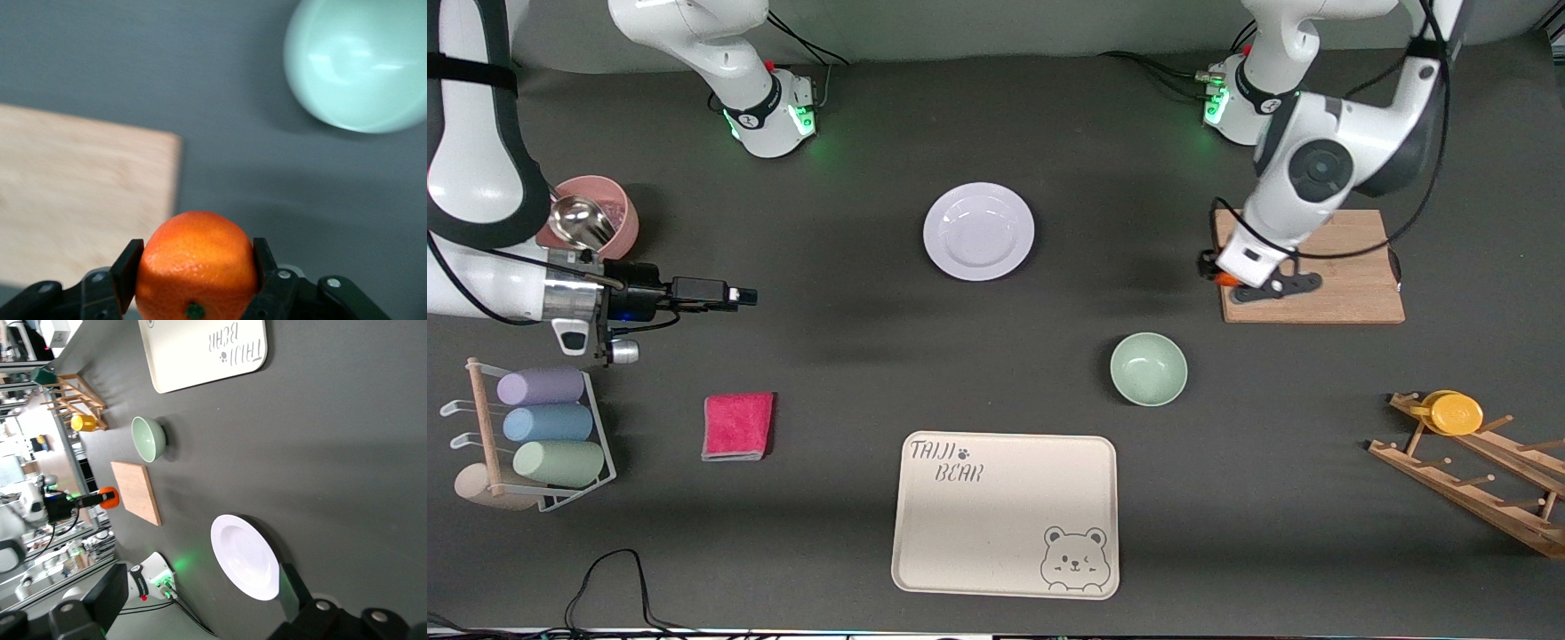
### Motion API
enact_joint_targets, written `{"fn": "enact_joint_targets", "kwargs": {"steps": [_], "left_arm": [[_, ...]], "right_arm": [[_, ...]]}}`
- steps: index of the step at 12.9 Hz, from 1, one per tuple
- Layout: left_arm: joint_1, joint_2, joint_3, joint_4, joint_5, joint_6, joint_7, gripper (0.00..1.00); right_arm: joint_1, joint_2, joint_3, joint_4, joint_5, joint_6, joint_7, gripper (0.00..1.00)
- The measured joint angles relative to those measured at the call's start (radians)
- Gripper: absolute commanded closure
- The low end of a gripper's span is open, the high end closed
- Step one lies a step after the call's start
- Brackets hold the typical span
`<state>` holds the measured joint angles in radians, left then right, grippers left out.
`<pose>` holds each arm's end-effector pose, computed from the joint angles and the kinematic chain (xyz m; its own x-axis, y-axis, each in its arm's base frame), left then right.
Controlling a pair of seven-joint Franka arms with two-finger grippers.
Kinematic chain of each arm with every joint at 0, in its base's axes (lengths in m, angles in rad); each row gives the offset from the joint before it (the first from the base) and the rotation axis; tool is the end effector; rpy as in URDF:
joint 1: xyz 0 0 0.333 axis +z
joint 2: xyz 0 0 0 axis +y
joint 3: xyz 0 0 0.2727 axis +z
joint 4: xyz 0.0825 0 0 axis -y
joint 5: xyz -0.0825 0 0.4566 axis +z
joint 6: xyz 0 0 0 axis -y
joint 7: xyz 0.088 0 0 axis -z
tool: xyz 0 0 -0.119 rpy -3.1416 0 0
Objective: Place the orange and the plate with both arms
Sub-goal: 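Carry the orange with the left gripper onto the white plate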
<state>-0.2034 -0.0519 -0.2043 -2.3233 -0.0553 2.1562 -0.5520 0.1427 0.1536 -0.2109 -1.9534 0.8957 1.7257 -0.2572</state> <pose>0.4989 -0.2174 0.2494 0.9772 0.1782 -0.1157 0.1754 -0.9839 -0.0340 0.6193 0.0401 0.3173 0.9715 -0.0290 -0.2353 -0.1976 -0.6474 -0.7361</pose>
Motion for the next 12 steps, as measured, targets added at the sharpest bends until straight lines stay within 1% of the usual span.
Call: {"fn": "enact_joint_targets", "kwargs": {"steps": [1,2,3,5,7,8,9,11,12], "left_arm": [[-0.058,-0.007,-0.001,0.056,-0.060,-0.053,-0.053,1.00],[-0.115,-0.006,-0.002,0.089,-0.098,-0.066,-0.115,1.00],[-0.173,0.002,-0.003,0.103,-0.115,-0.052,-0.191,1.00],[-0.305,0.045,-0.003,0.112,-0.122,0.045,-0.378,1.00],[-0.446,0.134,-0.004,0.140,-0.119,0.165,-0.578,1.00],[-0.508,0.190,-0.004,0.166,-0.105,0.211,-0.670,1.00],[-0.563,0.254,-0.004,0.202,-0.062,0.242,-0.771,1.00],[-0.630,0.379,-0.003,0.290,0.091,0.255,-0.978,1.00],[-0.647,0.438,-0.003,0.333,0.151,0.255,-1.052,1.00]], "right_arm": [[0.000,0.018,-0.014,-0.021,0.041,0.000,-0.063,0.00],[-0.001,0.039,-0.029,-0.045,0.082,0.000,-0.138,0.00],[-0.001,0.058,-0.038,-0.063,0.108,0.002,-0.186,0.00],[0.000,0.073,-0.040,-0.093,0.159,0.007,-0.233,0.00],[0.005,0.067,-0.040,-0.165,0.254,0.019,-0.317,0.00],[0.007,0.064,-0.040,-0.216,0.290,0.024,-0.367,0.00],[0.007,0.060,-0.040,-0.272,0.324,0.025,-0.417,0.00],[0.007,0.055,-0.040,-0.386,0.391,0.027,-0.544,0.00],[0.007,0.055,-0.040,-0.435,0.405,0.030,-0.590,0.00]]}}
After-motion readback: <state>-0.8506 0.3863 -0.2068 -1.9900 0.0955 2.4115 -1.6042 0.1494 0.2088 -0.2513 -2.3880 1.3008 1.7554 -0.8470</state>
